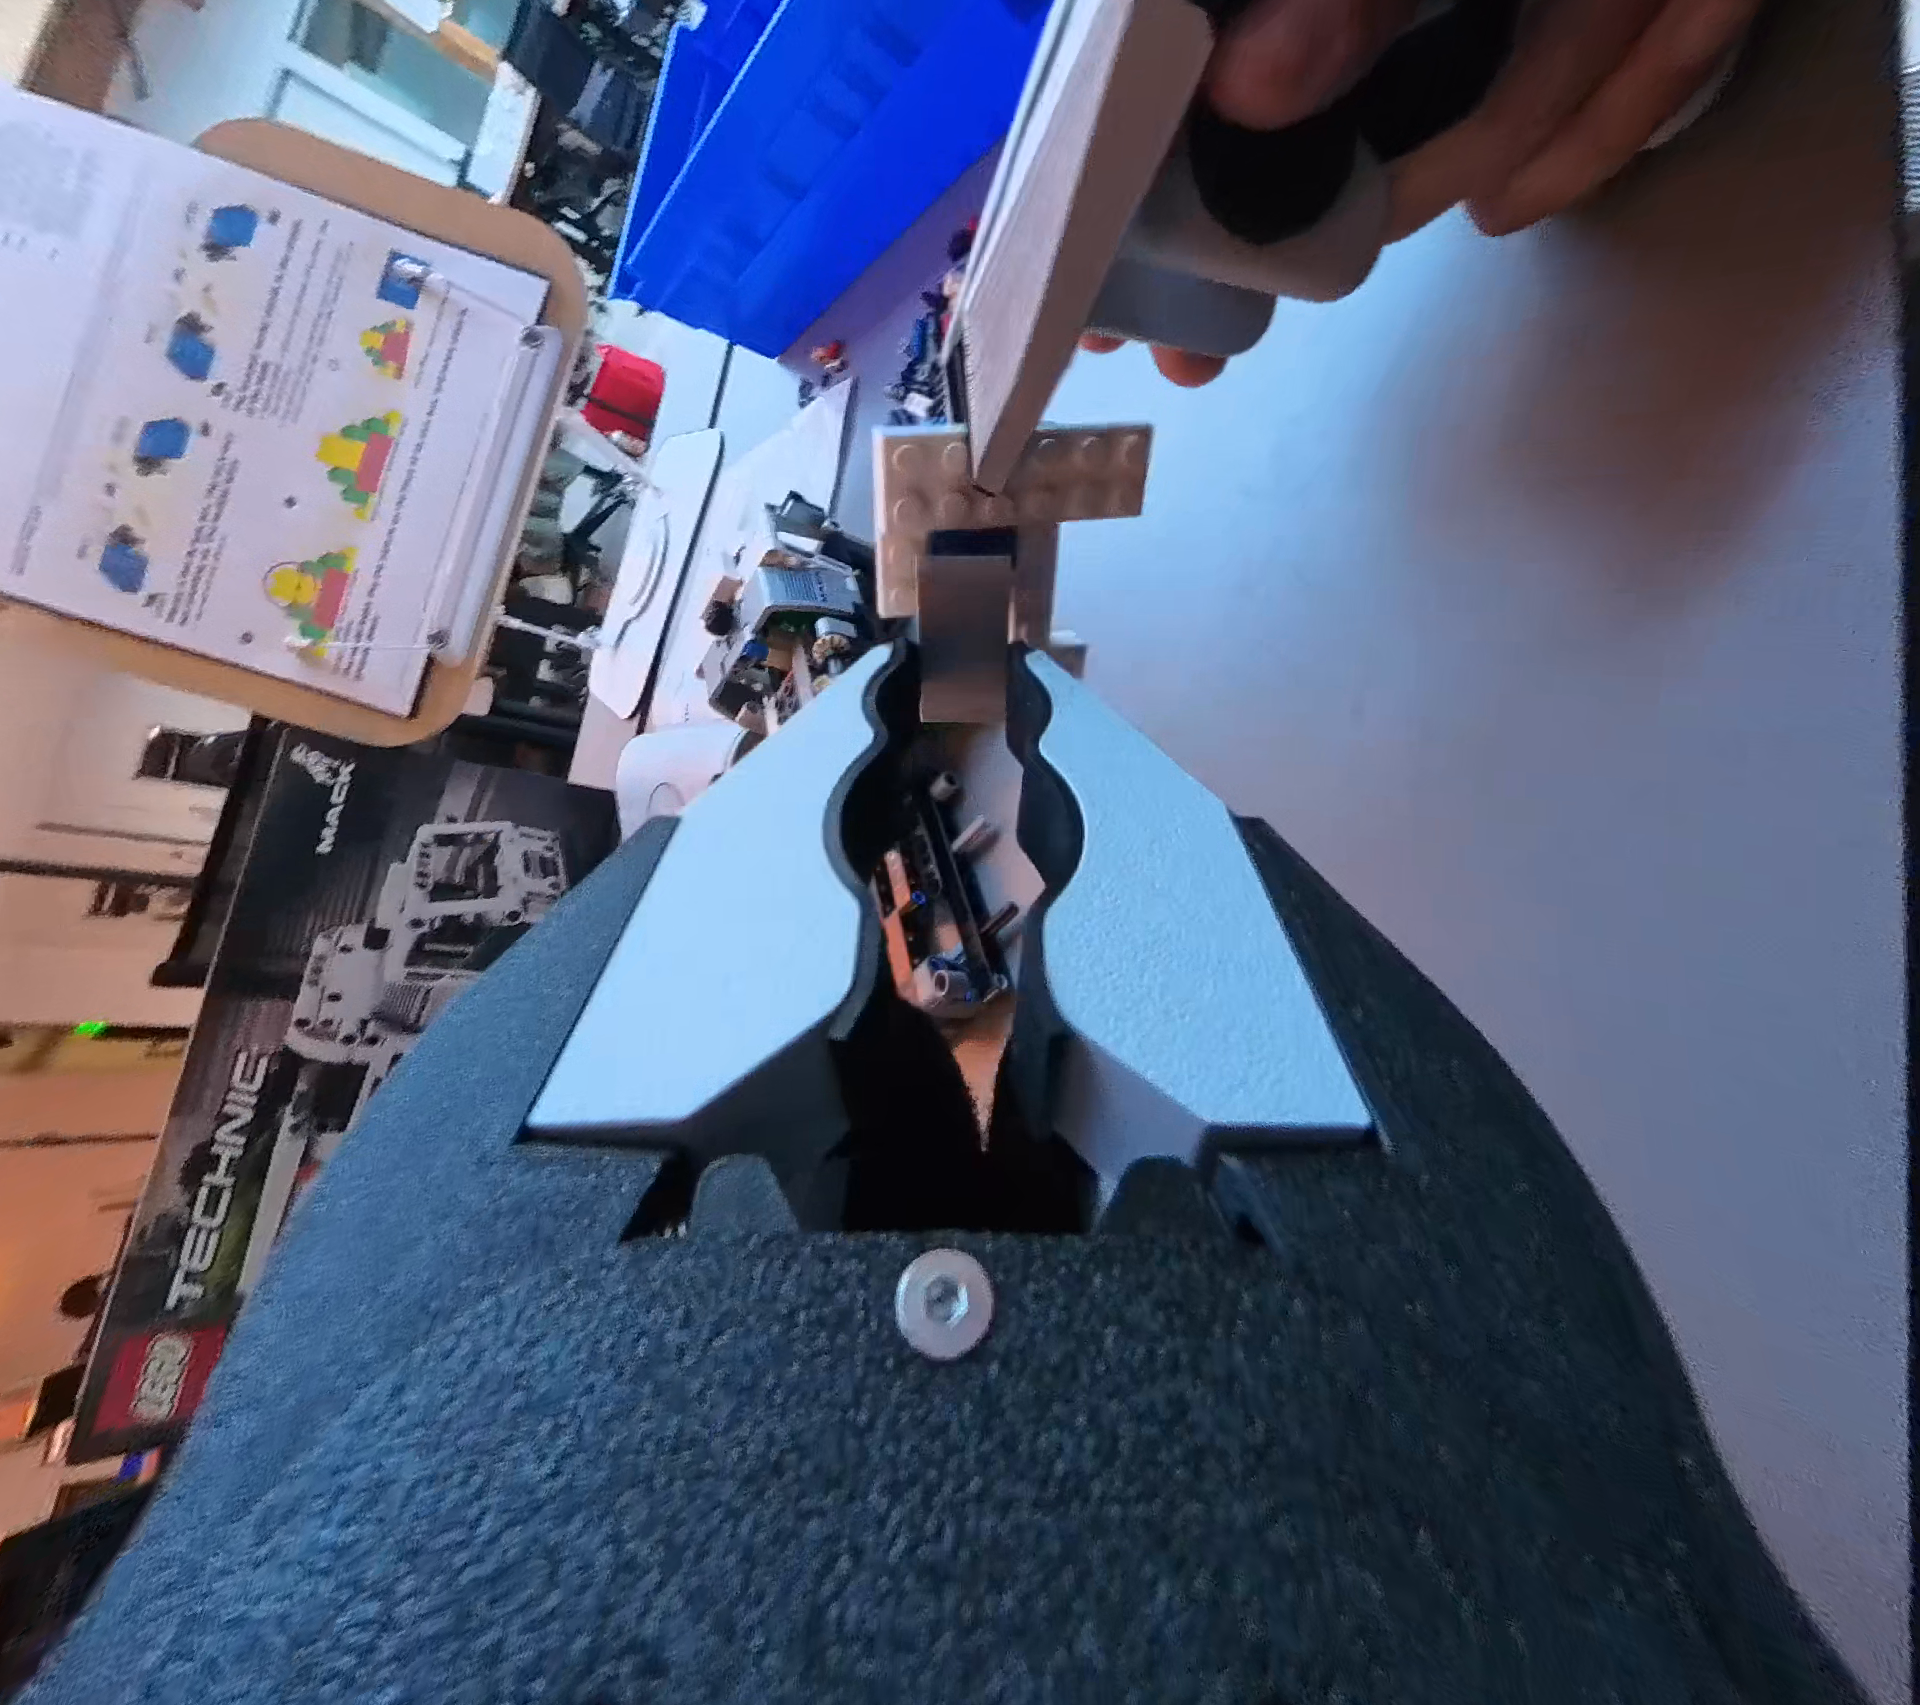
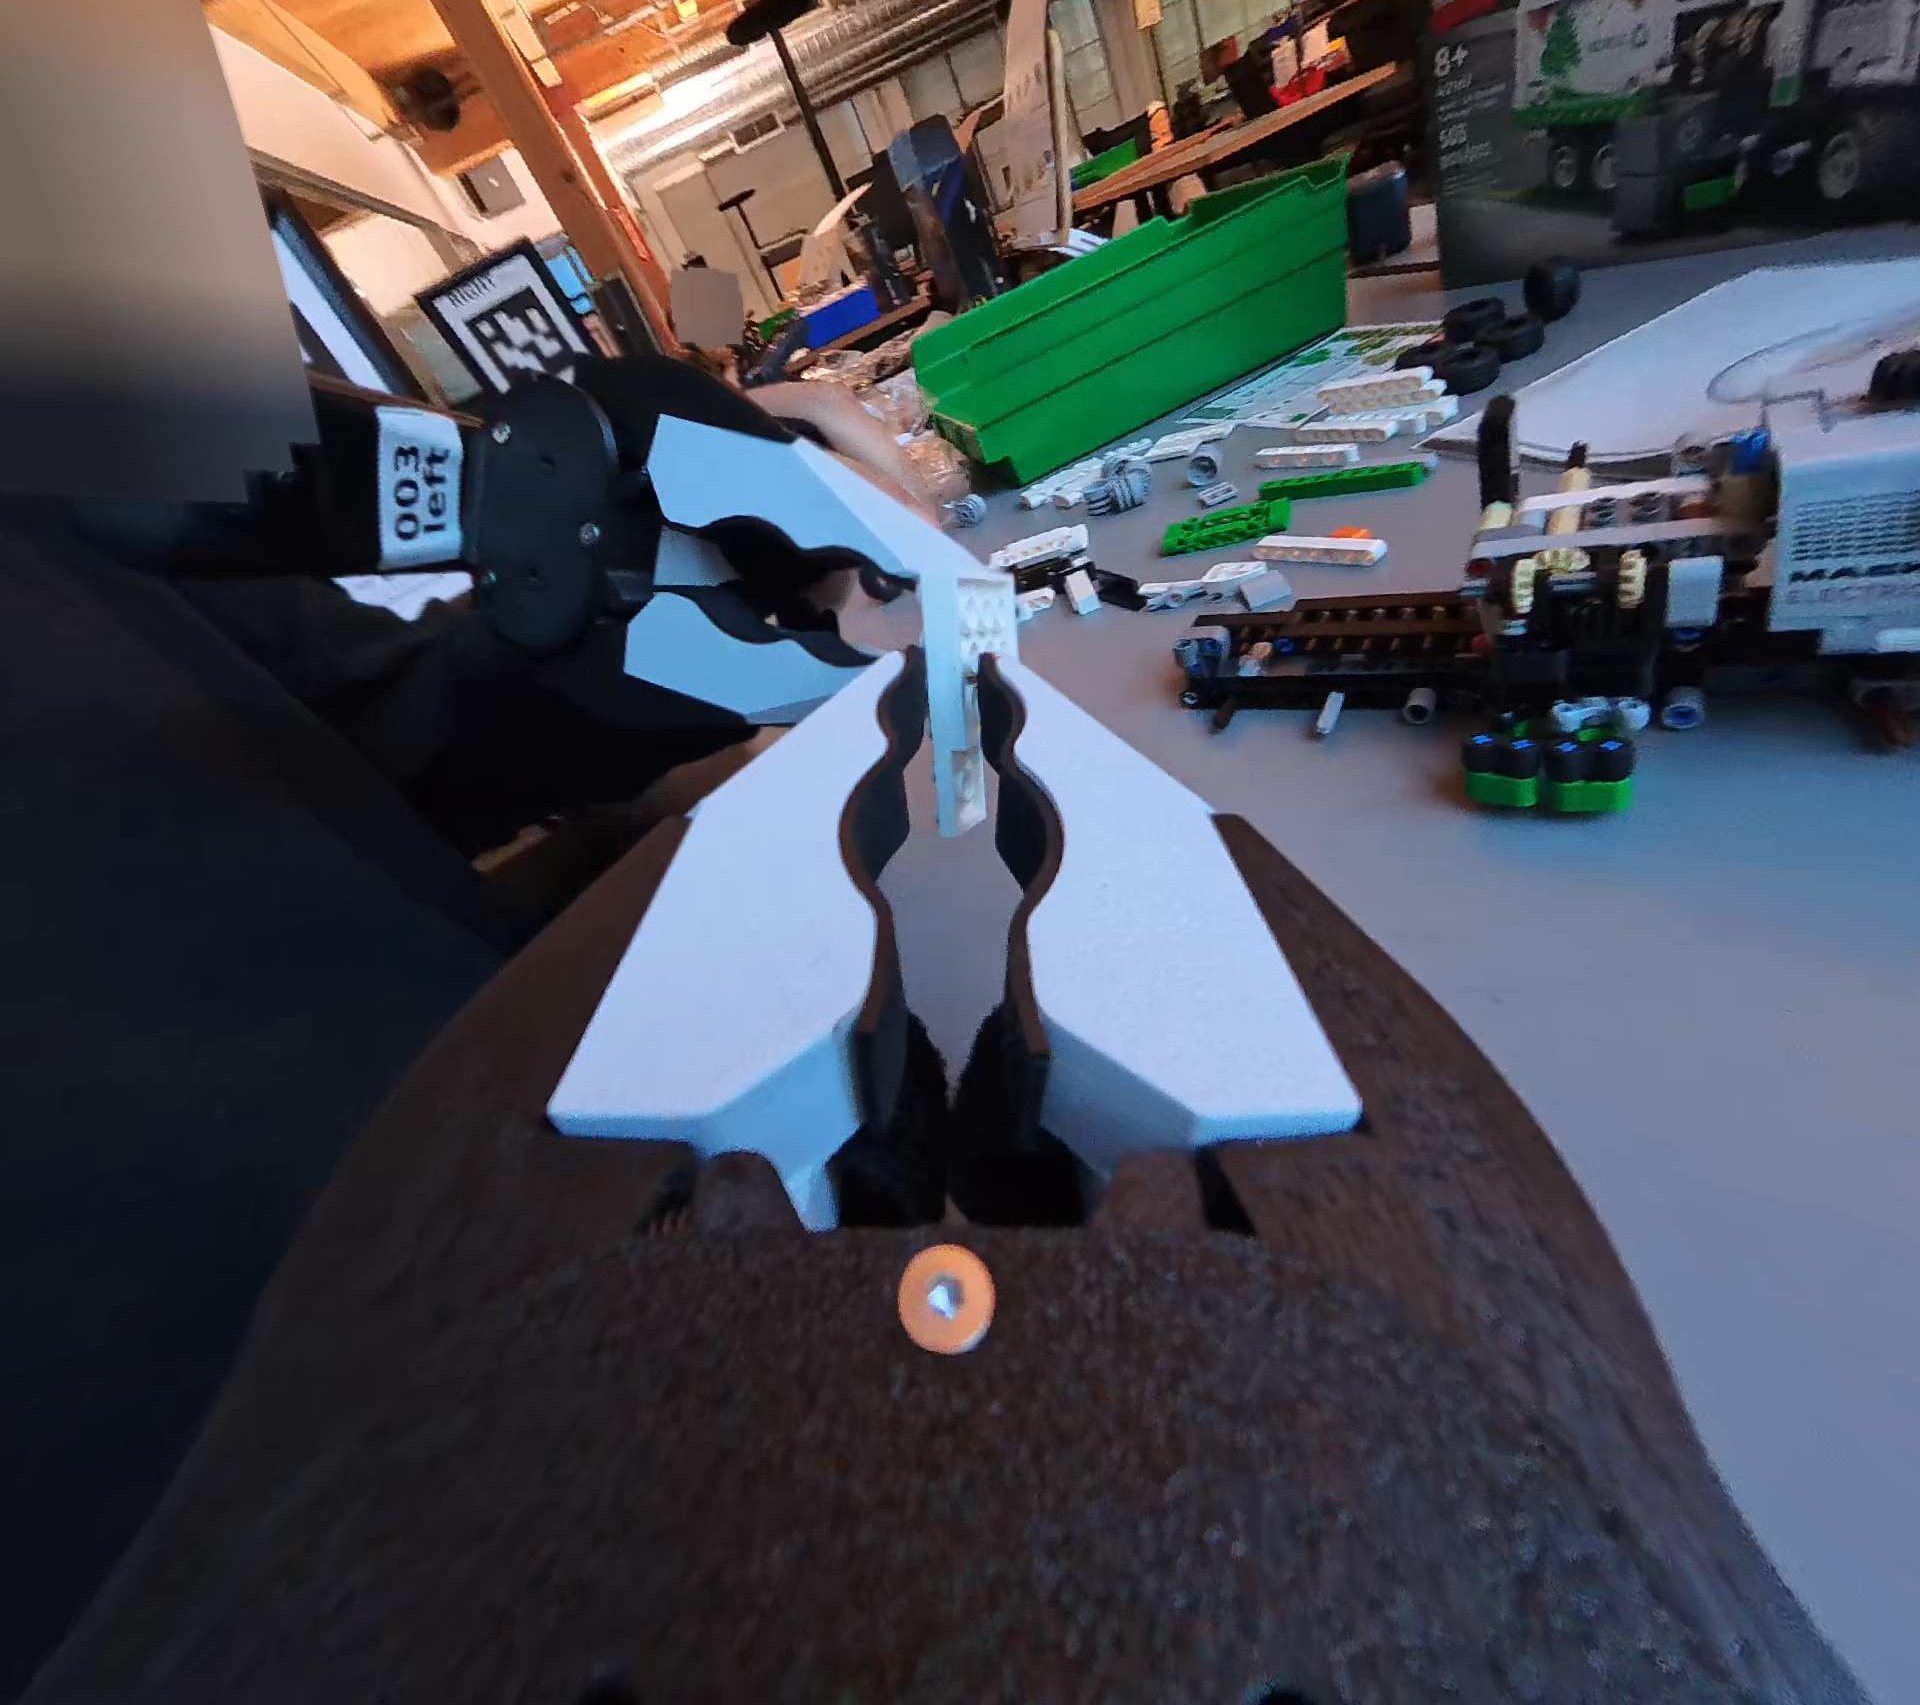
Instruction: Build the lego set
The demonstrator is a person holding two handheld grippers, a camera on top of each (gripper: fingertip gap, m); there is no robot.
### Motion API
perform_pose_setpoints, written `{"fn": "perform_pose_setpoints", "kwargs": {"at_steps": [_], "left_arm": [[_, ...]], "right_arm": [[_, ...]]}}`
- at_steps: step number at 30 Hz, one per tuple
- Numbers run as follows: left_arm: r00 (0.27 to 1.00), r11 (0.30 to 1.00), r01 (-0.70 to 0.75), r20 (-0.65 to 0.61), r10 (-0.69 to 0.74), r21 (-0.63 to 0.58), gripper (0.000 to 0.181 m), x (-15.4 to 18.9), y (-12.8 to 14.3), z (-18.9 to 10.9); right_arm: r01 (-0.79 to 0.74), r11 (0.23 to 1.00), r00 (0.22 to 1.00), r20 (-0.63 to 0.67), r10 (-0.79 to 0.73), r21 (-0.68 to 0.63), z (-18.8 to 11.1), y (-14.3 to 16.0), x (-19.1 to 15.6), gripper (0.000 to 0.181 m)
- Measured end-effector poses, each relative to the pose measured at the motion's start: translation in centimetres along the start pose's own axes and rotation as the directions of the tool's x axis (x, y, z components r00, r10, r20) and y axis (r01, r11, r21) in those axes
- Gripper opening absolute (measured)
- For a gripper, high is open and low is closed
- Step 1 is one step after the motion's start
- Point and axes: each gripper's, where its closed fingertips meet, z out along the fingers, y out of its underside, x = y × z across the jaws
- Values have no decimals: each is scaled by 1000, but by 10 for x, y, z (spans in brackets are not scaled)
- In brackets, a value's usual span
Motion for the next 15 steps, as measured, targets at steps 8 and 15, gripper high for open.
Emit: {"fn": "perform_pose_setpoints", "kwargs": {"at_steps": [8, 15], "left_arm": [[989, 992, -101, 99, 108, -69, 15, -1, 2, 4], [989, 993, 4, 144, 14, -120, 15, 1, 5, 12]], "right_arm": [[-30, 1000, 1000, -9, 30, 8, -1, 0, 2, 10], [34, 999, 993, -110, -34, -5, 1, 1, 8, 9]]}}
